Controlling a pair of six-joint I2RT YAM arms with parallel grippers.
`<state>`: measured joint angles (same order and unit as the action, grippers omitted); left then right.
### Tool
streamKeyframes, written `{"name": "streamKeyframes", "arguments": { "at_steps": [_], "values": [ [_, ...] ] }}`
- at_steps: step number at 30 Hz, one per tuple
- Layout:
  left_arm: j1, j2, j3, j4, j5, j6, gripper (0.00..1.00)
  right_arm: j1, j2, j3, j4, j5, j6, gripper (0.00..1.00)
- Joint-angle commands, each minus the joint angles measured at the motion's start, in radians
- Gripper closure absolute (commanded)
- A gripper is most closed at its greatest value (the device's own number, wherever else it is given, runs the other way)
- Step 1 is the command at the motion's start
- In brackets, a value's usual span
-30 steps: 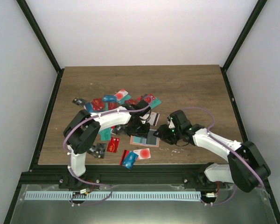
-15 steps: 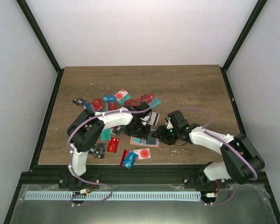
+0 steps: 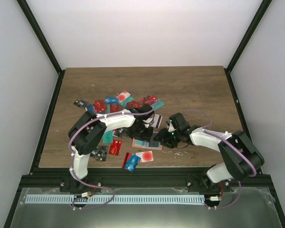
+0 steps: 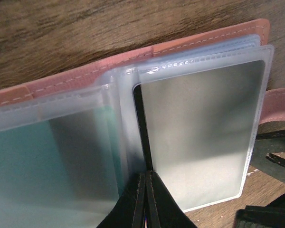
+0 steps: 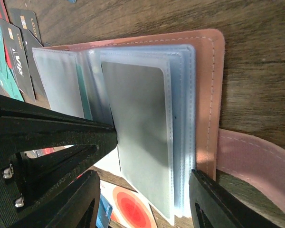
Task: Put the credit cards into the card holder
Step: Insert the credit card into the card holder.
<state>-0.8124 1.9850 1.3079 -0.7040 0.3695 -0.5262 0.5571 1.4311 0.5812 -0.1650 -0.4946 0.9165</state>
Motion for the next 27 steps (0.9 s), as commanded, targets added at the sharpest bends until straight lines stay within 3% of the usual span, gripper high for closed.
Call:
{"name": "streamKeyframes", "arguments": {
  "at_steps": [1,15,27],
  "values": [
    [-0.009,0.040,-0.023,0.004,-0.017,0.020,0.96,-0.011,0.015,0.043,0.035,-0.024,-0.011,0.47],
    [-0.009,0.040,-0.022,0.000,-0.021,0.025,0.96,-0.011,0.019,0.071,0.015,-0.024,-0.021,0.47],
    [-0.005,-0.014,-0.015,0.000,-0.023,0.014,0.96,-0.010,0.043,0.055,0.109,-0.112,-0.020,0.47]
  ]
}}
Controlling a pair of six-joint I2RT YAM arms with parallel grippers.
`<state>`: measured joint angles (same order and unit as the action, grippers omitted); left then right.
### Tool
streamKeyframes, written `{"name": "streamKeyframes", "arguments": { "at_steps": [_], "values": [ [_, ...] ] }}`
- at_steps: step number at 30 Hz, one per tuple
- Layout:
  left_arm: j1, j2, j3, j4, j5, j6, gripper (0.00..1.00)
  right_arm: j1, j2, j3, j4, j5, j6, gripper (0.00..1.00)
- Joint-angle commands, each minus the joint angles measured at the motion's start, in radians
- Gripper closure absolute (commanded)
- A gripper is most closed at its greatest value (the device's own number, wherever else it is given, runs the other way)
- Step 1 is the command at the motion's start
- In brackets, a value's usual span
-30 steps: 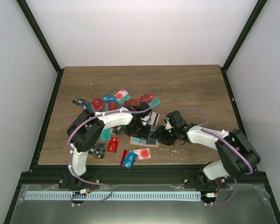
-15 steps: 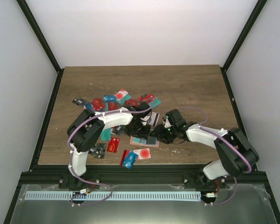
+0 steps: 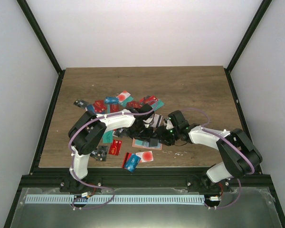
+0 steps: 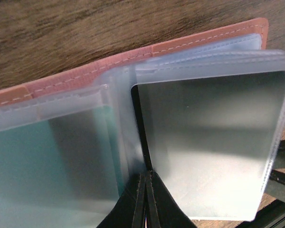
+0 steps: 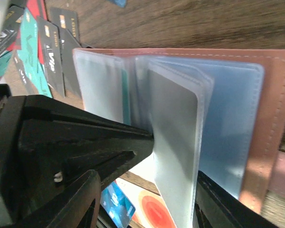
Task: Put the credit cards into the card holder
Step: Insert the credit card into the card holder.
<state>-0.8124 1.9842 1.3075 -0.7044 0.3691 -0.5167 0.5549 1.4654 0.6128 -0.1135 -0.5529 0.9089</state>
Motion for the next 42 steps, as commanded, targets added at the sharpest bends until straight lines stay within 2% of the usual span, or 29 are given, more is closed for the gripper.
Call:
{"name": "streamKeyframes", "arguments": {
  "at_steps": [1,7,13,20,27,34,37,42],
  "values": [
    [-0.005,-0.028,-0.014,0.000,-0.022,0.001,0.96,-0.007,0.009,0.027,0.055,-0.056,-0.013,0.47],
    [0.001,-0.061,0.023,-0.019,0.001,-0.014,0.96,0.008,0.029,0.051,0.053,-0.078,-0.011,0.47],
    [0.044,-0.158,0.022,-0.042,-0.019,-0.046,0.95,0.029,0.045,0.090,0.039,-0.085,-0.013,0.47],
    [0.122,-0.321,-0.075,-0.038,-0.073,-0.074,0.92,0.075,0.122,0.160,0.050,-0.110,-0.018,0.46],
    [0.215,-0.454,-0.251,-0.023,-0.126,-0.056,0.91,0.117,0.249,0.295,0.042,-0.131,-0.039,0.46],
    [0.245,-0.545,-0.376,0.004,-0.134,-0.058,0.88,0.143,0.356,0.410,0.019,-0.159,-0.064,0.46],
    [0.248,-0.555,-0.398,-0.002,-0.131,-0.048,0.85,0.143,0.339,0.419,0.009,-0.161,-0.083,0.46],
    [0.247,-0.582,-0.431,-0.029,-0.077,-0.009,0.76,0.143,0.245,0.360,-0.003,-0.145,-0.101,0.45]
  ]
}}
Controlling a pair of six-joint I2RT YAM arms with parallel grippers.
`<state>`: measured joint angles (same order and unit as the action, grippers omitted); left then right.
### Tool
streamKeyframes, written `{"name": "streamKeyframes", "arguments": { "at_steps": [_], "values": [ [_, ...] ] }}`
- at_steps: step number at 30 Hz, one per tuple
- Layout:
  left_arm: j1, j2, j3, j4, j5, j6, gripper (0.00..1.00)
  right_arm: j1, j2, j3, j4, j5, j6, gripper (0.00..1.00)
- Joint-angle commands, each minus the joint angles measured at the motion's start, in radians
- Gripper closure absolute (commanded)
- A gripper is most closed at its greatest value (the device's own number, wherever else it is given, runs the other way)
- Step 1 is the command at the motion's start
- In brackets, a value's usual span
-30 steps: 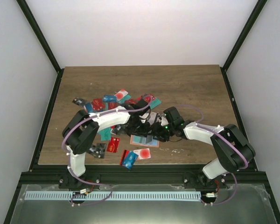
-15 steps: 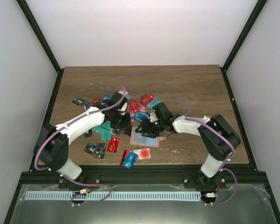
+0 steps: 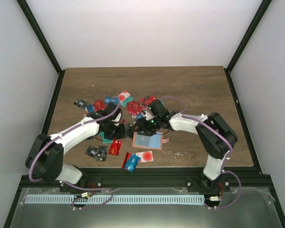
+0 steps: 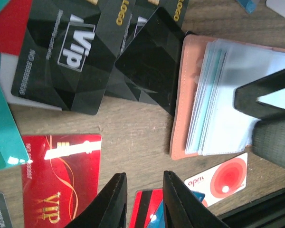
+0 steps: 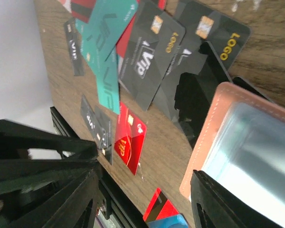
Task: Put the credit cards into the card holder
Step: Insert the credit card into the card holder, then pick up the credit card from the center of the board.
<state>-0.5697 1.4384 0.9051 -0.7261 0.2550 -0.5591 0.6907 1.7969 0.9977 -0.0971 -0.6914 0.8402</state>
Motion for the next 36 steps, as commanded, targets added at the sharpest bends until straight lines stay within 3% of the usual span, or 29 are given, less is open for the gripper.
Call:
{"name": "streamKeyframes", "arguments": {
  "at_steps": [1,6,13,22,36],
  "values": [
    [0.003,-0.047,-0.041,-0.013,0.044,0.035,0.75,0.009,-0.110,-0.051,-0.014,-0.005,-0.023,0.44],
    [-0.007,-0.113,-0.117,-0.019,0.097,0.031,0.73,0.061,-0.243,-0.186,0.021,0.054,0.076,0.43],
    [-0.049,-0.153,-0.217,-0.005,0.142,-0.012,0.77,0.284,-0.338,-0.265,0.034,0.264,0.319,0.43],
    [-0.056,-0.173,-0.267,-0.007,0.158,0.006,0.81,0.542,-0.281,-0.334,0.158,0.456,0.553,0.43],
    [-0.056,-0.226,-0.252,-0.069,0.082,0.040,0.83,0.618,-0.191,-0.414,0.319,0.540,0.717,0.44]
  ]
}}
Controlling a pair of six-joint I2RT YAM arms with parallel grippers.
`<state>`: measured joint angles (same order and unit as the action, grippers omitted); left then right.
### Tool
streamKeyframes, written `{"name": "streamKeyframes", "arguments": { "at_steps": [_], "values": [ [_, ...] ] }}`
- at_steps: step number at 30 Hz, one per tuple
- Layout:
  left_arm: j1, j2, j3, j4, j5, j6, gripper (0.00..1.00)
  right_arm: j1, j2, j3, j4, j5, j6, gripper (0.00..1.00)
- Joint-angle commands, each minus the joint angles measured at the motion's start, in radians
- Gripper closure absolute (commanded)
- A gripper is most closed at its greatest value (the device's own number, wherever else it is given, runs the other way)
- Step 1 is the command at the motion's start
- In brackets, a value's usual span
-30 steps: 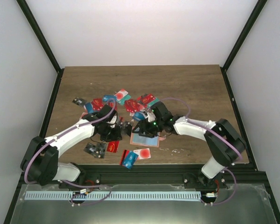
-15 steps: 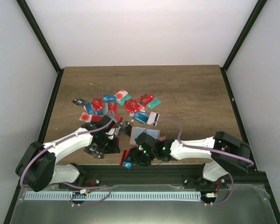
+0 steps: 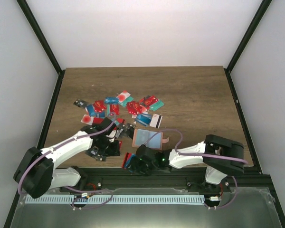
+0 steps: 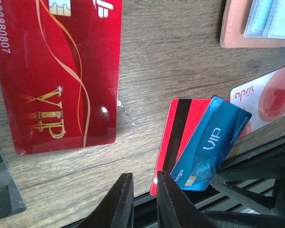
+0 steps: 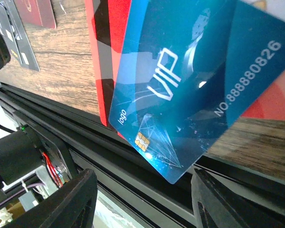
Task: Put the credit cards into the card holder
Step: Pick up the credit card from the center of the board.
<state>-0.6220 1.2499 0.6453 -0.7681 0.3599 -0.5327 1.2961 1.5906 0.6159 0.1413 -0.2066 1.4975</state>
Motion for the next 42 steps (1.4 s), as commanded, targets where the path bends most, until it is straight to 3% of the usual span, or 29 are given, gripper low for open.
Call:
{"name": "streamKeyframes", "arguments": {
  "at_steps": [1,10,19,29,36,42],
  "values": [
    [-0.004,-0.048,0.009,-0.032,-0.028,0.013,0.83,0.013,0.020,-0.045,0.105,0.061,0.067,0.44],
    [-0.004,-0.070,0.002,-0.060,-0.065,0.030,0.84,0.013,0.076,-0.086,0.196,0.075,0.118,0.49],
    [-0.004,-0.069,0.009,-0.070,-0.081,0.032,0.84,0.014,0.091,-0.153,0.255,0.096,0.189,0.73],
    [-0.004,-0.088,0.005,-0.076,-0.084,0.022,0.84,0.011,0.078,-0.172,0.266,0.109,0.199,0.85],
    [-0.004,-0.088,0.012,-0.076,-0.073,0.016,0.85,0.011,0.012,-0.164,0.184,0.120,0.202,0.96],
    [-0.004,-0.098,0.041,-0.070,-0.072,-0.004,0.85,0.006,-0.076,-0.143,0.085,0.138,0.170,0.99]
  ]
}}
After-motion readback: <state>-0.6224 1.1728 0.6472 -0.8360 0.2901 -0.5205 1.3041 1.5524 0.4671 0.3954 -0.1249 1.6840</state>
